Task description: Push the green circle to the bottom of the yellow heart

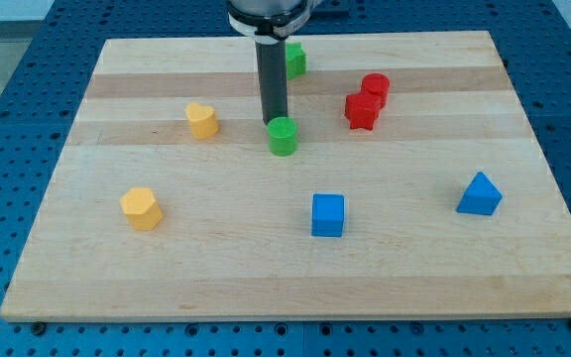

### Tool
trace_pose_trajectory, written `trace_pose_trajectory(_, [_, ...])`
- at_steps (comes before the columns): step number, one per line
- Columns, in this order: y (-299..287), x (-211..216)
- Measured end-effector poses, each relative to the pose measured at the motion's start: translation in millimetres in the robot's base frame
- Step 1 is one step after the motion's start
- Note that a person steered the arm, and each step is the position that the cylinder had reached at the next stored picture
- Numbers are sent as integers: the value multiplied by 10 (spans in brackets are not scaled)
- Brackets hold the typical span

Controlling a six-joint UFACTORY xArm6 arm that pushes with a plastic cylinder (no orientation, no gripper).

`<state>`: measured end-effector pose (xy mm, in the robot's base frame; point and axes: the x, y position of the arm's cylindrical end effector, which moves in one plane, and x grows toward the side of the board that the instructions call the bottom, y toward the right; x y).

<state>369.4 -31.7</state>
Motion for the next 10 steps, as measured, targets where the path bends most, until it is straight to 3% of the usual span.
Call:
trace_pose_trajectory(3, [280, 490])
trace_pose_trajectory(4, [745, 686])
trace_pose_trajectory(6, [578, 1024])
trace_pose_trajectory(9, [-729, 1073])
trace_pose_trajectory(10, [-424, 1220])
